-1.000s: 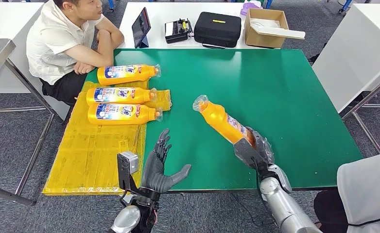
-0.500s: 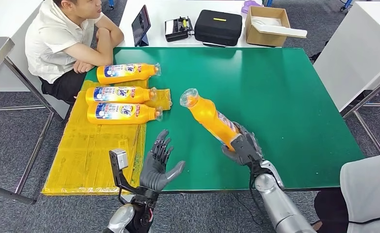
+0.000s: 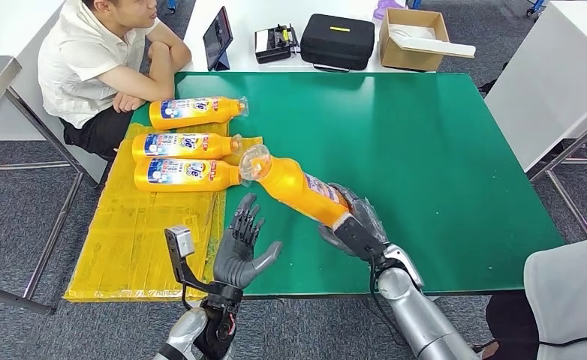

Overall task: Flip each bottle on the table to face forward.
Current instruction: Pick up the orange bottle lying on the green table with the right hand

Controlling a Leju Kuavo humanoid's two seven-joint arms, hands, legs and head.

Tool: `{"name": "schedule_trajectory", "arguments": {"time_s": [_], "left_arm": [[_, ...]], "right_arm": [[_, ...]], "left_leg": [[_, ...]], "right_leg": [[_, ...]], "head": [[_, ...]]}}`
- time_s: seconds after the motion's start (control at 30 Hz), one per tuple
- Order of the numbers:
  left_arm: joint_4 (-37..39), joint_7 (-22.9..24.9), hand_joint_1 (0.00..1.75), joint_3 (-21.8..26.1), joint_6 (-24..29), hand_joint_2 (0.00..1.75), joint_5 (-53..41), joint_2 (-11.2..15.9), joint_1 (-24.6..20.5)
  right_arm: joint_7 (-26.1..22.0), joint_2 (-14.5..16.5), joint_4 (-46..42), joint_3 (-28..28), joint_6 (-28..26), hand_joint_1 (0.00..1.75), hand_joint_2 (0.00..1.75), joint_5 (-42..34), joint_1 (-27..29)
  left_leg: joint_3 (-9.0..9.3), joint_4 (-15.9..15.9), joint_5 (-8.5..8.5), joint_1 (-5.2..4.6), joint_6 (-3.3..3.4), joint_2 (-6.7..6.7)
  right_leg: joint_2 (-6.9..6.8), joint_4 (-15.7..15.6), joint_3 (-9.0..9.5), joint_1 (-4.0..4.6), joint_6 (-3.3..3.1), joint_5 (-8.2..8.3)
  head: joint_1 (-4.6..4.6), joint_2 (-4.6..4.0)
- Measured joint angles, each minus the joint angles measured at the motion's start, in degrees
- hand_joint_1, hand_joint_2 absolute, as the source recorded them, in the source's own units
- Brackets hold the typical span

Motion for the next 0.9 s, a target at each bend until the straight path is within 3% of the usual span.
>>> {"name": "schedule_trajectory", "arguments": {"time_s": [0.33,0.9], "left_arm": [[0.0,-0.7,0.0,1.4,1.1,1.75,-1.7,-0.5,-0.5],[-0.3,-2.9,0.0,1.5,2.4,1.75,-5.9,-0.6,-0.7]], "right_arm": [[-0.4,0.2,-3.7,1.2,0.0,1.75,1.75,-2.0,3.3],[-0.1,0.2,-4.1,1.8,2.0,1.75,1.75,-2.7,3.7]], "left_leg": [[-0.03,0.0,0.0,0.01,0.0,0.0],[-0.04,0.0,0.0,0.0,0.0,0.0]], "right_leg": [[0.0,0.0,-0.02,0.0,0.0,-0.01],[0.0,0.0,-0.03,0.0,0.0,-0.01]], "head": [[0.0,0.0],[0.01,0.0]]}}
